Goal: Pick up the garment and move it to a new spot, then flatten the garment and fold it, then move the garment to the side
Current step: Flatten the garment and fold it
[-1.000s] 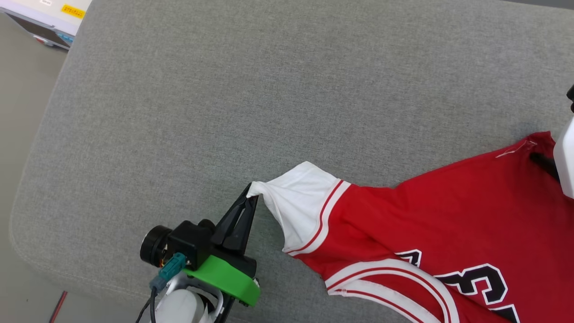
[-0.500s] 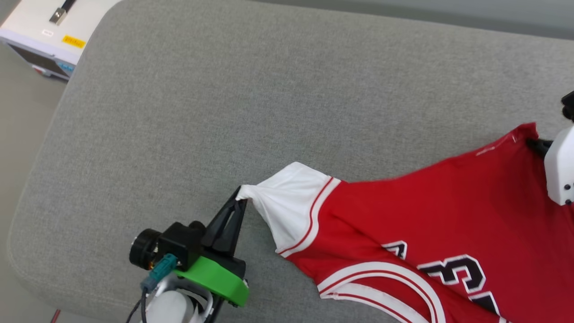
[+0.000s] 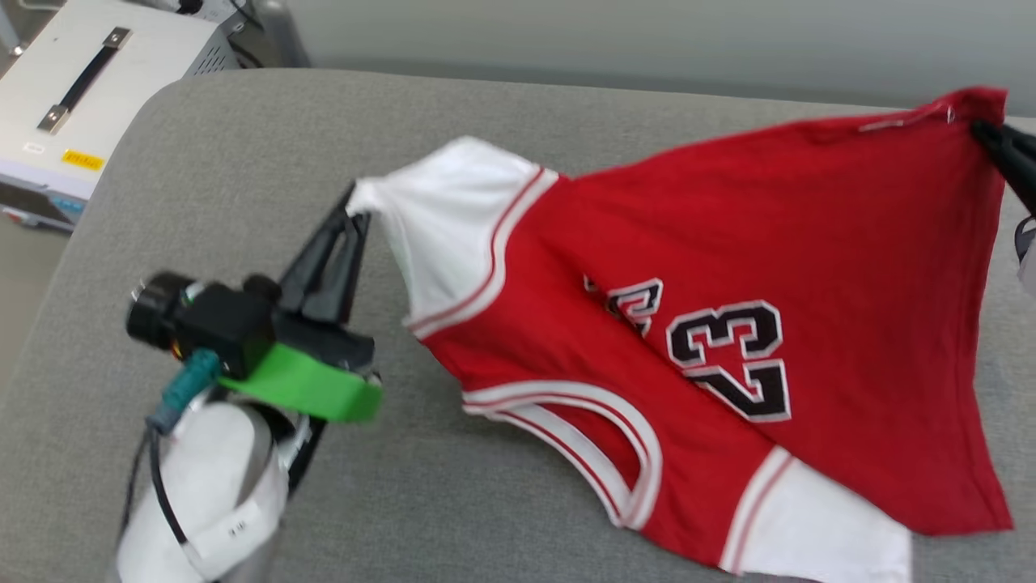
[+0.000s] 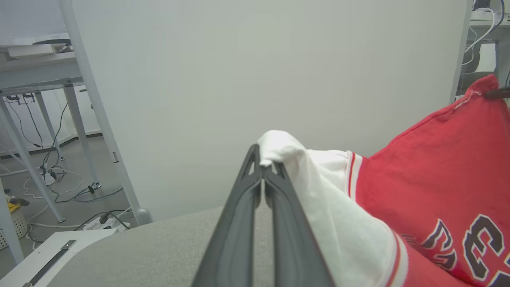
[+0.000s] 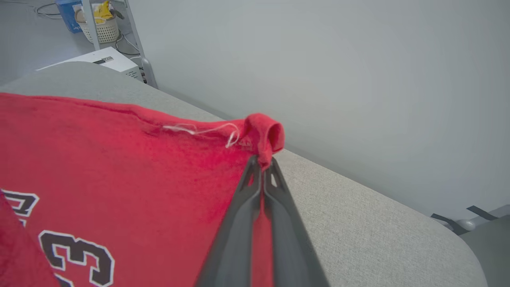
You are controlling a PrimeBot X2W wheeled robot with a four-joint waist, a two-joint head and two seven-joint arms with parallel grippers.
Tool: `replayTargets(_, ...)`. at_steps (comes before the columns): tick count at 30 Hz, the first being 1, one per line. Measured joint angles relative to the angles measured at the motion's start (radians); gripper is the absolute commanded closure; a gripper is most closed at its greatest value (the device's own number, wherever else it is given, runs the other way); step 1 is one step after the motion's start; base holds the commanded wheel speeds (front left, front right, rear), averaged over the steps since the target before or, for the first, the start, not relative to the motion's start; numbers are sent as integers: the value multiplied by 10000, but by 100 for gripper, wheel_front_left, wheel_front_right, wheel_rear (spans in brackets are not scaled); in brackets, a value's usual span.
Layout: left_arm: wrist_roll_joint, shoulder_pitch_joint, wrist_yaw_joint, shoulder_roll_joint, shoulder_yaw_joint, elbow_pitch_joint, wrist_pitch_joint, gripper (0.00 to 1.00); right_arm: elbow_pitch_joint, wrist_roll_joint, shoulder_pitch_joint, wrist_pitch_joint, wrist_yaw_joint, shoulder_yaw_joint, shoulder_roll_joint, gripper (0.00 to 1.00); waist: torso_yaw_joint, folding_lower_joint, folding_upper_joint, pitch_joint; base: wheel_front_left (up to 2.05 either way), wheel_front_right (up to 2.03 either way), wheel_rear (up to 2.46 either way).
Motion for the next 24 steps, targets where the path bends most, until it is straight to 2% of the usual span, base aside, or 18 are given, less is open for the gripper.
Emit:
replayTargets(4, -27, -1338, 0, 631, -190, -198, 242, 100, -725, -127, 24, -82, 0, -660, 94, 100, -281, 0, 0, -171, 0, 0, 0)
replayTargets(10, -384, -3594, 0, 1241, -493, -431, 658, 100, -1710, -389, -24, 54, 0, -1701, 372, 100, -590, 0, 0, -255, 0, 0, 0)
replayTargets(17, -483, -5780, 0, 1616, -1041, -395, 1093, 100, -2527, -805, -558, 568, 0, -2456, 790, 100, -738, 0, 0, 61, 0, 0, 0)
replayTargets(24, -863, -8161, -2, 1770, -1739, 736, 1143, 100, -2548, -1220, -2091, 1093, 0, -2614, 986, 100, -814, 0, 0, 782, 0, 0, 0)
